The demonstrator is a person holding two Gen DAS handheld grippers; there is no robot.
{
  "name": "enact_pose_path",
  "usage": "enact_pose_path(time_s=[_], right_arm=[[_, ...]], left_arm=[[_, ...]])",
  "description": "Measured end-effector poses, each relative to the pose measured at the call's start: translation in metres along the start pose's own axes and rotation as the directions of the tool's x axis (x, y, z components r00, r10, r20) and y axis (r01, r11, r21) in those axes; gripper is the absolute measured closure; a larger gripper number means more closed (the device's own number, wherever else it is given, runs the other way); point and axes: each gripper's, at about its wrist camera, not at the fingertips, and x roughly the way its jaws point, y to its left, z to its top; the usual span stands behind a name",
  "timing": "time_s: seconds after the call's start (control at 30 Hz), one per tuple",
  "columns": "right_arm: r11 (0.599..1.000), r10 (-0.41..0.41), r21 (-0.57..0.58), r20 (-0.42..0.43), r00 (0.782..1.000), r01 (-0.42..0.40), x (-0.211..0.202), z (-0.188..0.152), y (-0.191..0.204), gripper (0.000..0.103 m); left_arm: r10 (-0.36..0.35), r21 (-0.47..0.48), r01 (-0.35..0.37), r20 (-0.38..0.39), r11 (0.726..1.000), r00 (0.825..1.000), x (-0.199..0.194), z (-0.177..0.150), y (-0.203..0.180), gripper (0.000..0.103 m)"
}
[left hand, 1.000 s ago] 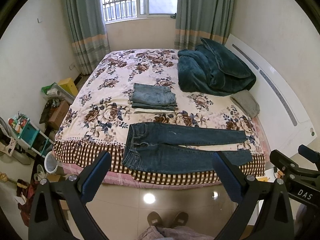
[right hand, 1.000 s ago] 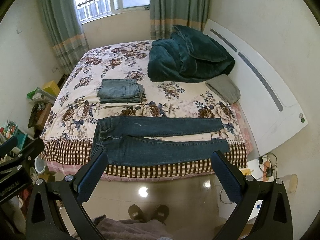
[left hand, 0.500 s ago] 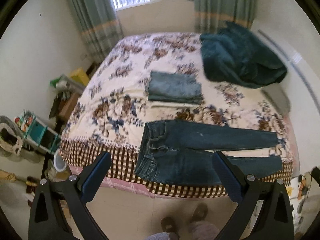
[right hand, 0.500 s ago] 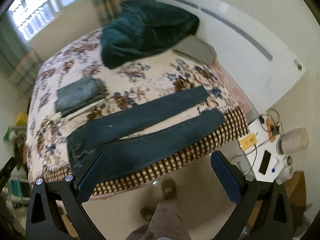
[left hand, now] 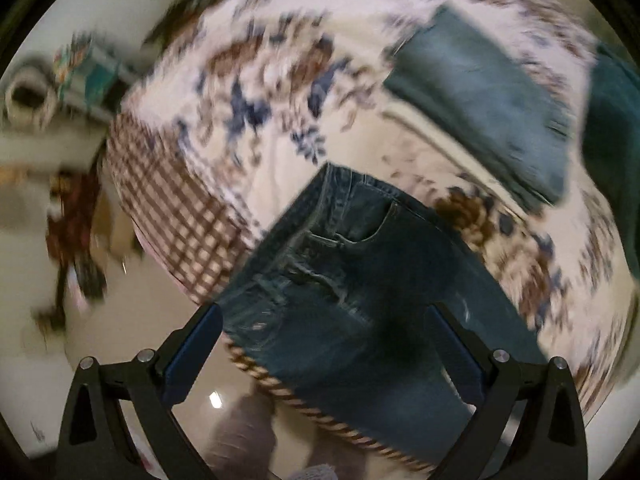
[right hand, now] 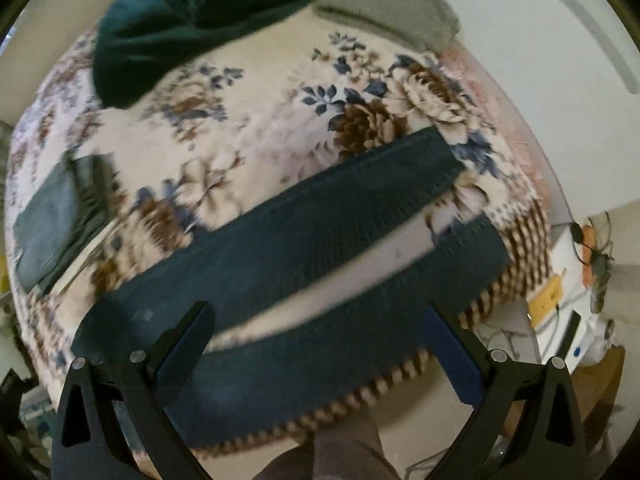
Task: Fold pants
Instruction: 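Grasp the jeans waistband with the left tool while the right tool grasps a leg hem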
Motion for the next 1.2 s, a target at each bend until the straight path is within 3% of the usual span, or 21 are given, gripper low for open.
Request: enact_pose_path(time_s=[0.13, 0.27, 0.4, 0.47, 0.53, 0.57, 0.63, 0.7, 0.87, 0.9, 0.93, 0.97, 1.0, 1.1, 1.2], right_arm=[[0.999, -0.046, 0.023, -0.044, 0.998, 0.047, 0.086, 0.062, 0.007, 0.0], [0.994, -0.071, 0.08, -0.079, 0.994, 0.078, 0.144, 0.096, 0.0, 0.0], [0.983, -0.096, 0.145, -0.11, 0.989, 0.112, 0.193, 0.129, -0.015, 0.0], [0.976, -0.1, 0.179, -0.13, 0.986, 0.122, 0.211, 0.14, -0.024, 0.0], [0.97, -0.087, 0.213, -0.16, 0.983, 0.121, 0.23, 0.15, -0.03, 0.0], [0.965, -0.084, 0.229, -0.181, 0.98, 0.125, 0.239, 0.153, -0.033, 0.0], [0.951, -0.074, 0.274, -0.235, 0.969, 0.14, 0.259, 0.159, -0.039, 0.0], [0.941, -0.061, 0.305, -0.267, 0.962, 0.145, 0.272, 0.161, -0.045, 0.0], [0.934, -0.05, 0.324, -0.289, 0.956, 0.147, 0.281, 0.161, -0.052, 0.021], [0.938, -0.051, 0.316, -0.283, 0.958, 0.144, 0.278, 0.16, -0.053, 0.037], [0.938, -0.059, 0.313, -0.278, 0.959, 0.148, 0.275, 0.158, -0.055, 0.059], [0.938, -0.055, 0.317, -0.271, 0.961, 0.143, 0.272, 0.156, -0.058, 0.069], [0.934, -0.018, 0.34, -0.254, 0.967, 0.107, 0.266, 0.153, -0.062, 0.088], [0.935, 0.023, 0.349, -0.219, 0.975, 0.057, 0.245, 0.141, -0.066, 0.093], [0.958, 0.019, 0.285, -0.161, 0.987, 0.028, 0.207, 0.126, -0.063, 0.095]], left_arm=[[-0.003, -0.121, -0.01, -0.11, 0.993, 0.994, 0.073, 0.038, -0.032, 0.0], [-0.025, -0.22, -0.017, -0.184, 0.975, 0.983, 0.135, 0.076, -0.065, 0.0], [-0.012, -0.24, -0.045, -0.233, 0.97, 0.972, 0.183, 0.099, -0.089, 0.003], [0.004, -0.227, -0.065, -0.259, 0.972, 0.966, 0.2, 0.102, -0.097, 0.01], [0.024, -0.192, -0.077, -0.261, 0.978, 0.965, 0.21, 0.1, -0.104, 0.033], [0.033, -0.17, -0.076, -0.243, 0.983, 0.97, 0.209, 0.097, -0.105, 0.038], [0.007, -0.169, -0.042, -0.198, 0.985, 0.98, 0.2, 0.092, -0.103, 0.063], [-0.048, -0.187, 0.018, -0.155, 0.982, 0.987, 0.187, 0.083, -0.094, 0.074], [-0.183, -0.196, 0.168, -0.06, 0.966, 0.981, 0.143, 0.061, -0.073, 0.081], [-0.193, -0.181, 0.182, -0.047, 0.966, 0.98, 0.134, 0.057, -0.071, 0.082], [-0.207, -0.173, 0.198, -0.035, 0.965, 0.978, 0.127, 0.052, -0.067, 0.082], [-0.229, -0.169, 0.222, -0.022, 0.96, 0.973, 0.117, 0.046, -0.063, 0.083], [-0.25, -0.172, 0.245, -0.01, 0.954, 0.968, 0.107, 0.04, -0.056, 0.083], [-0.32, -0.196, 0.318, 0.021, 0.928, 0.947, 0.079, 0.018, -0.028, 0.084], [-0.377, -0.231, 0.373, 0.027, 0.899, 0.926, 0.068, -0.017, 0.025, 0.084]])
